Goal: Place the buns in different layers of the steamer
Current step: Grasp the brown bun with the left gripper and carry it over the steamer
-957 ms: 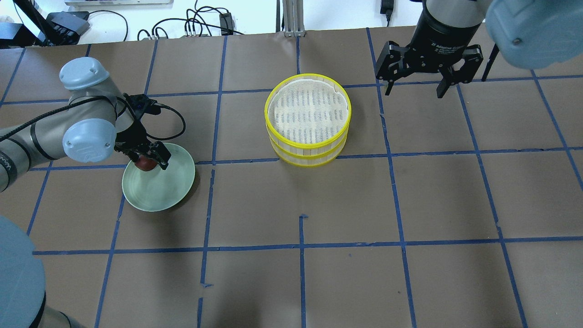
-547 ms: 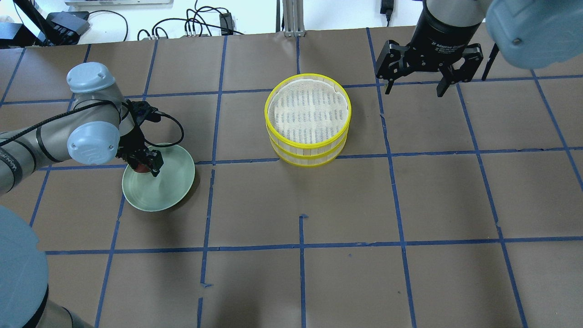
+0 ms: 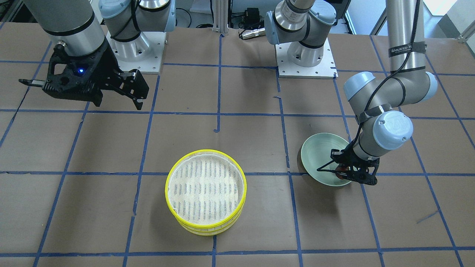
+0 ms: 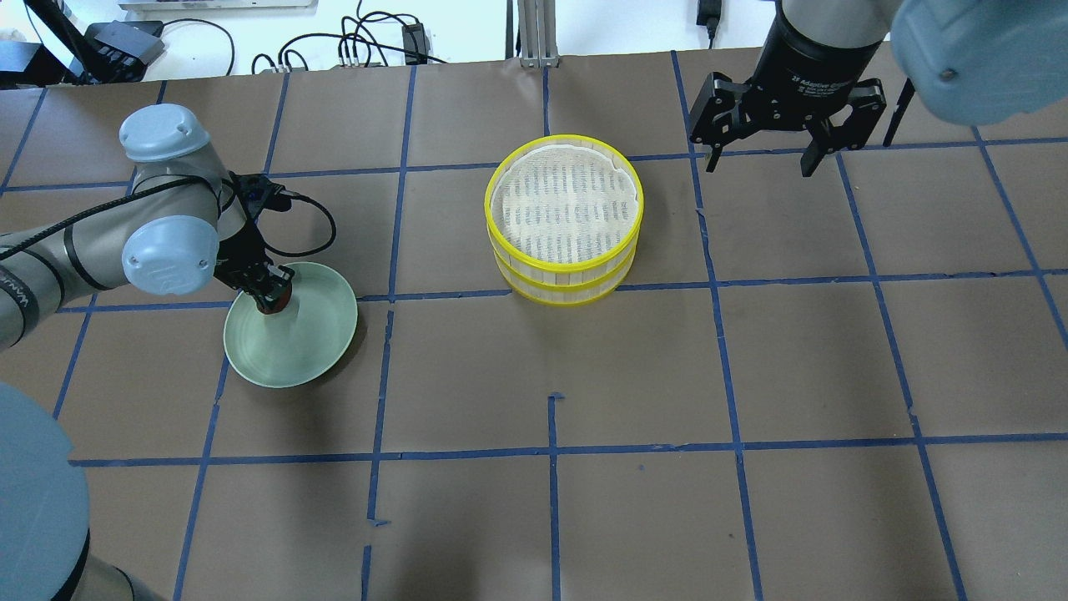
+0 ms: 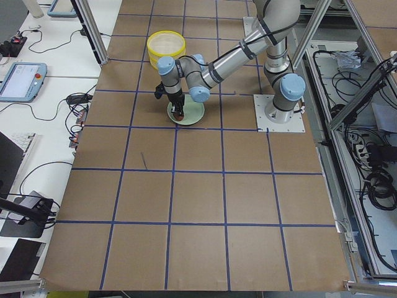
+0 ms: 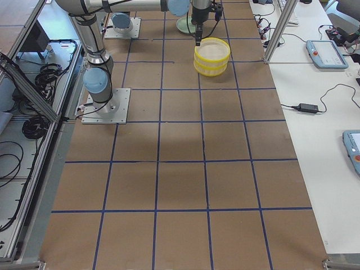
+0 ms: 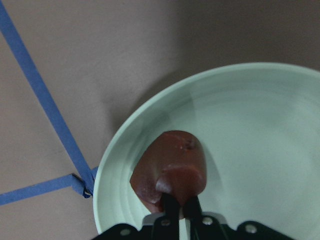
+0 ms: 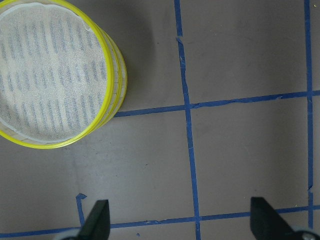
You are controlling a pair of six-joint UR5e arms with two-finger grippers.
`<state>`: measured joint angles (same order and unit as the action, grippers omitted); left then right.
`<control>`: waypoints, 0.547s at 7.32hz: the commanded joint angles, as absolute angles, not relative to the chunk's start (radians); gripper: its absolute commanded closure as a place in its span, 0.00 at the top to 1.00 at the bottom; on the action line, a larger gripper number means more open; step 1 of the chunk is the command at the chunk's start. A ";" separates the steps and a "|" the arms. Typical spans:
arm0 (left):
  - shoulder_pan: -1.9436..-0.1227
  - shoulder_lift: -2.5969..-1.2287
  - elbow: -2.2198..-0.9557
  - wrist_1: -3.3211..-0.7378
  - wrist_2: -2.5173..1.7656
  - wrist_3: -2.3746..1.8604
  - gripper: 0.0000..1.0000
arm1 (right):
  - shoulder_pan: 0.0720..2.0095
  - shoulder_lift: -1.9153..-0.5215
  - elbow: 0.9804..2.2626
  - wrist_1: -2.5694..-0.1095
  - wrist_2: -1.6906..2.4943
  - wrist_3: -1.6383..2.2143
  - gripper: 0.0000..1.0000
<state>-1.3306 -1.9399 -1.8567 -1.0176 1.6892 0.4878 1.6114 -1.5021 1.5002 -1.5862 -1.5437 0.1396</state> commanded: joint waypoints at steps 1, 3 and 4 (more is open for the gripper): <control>-1.421 -1.896 -1.724 -1.158 1.601 0.275 0.02 | 1.611 -1.503 1.500 -1.586 -1.545 0.140 1.00; -1.576 -1.896 -1.581 -1.227 1.475 -0.020 0.02 | 1.611 -1.503 1.500 -1.586 -1.545 0.141 1.00; -1.653 -1.898 -1.550 -1.212 1.365 -0.211 0.02 | 1.612 -1.503 1.500 -1.585 -1.543 0.143 1.00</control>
<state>-1.5576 -1.8979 -1.6067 -1.2046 1.4734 0.0019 1.6110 -1.5032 1.5002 -1.5858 -1.5446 0.1413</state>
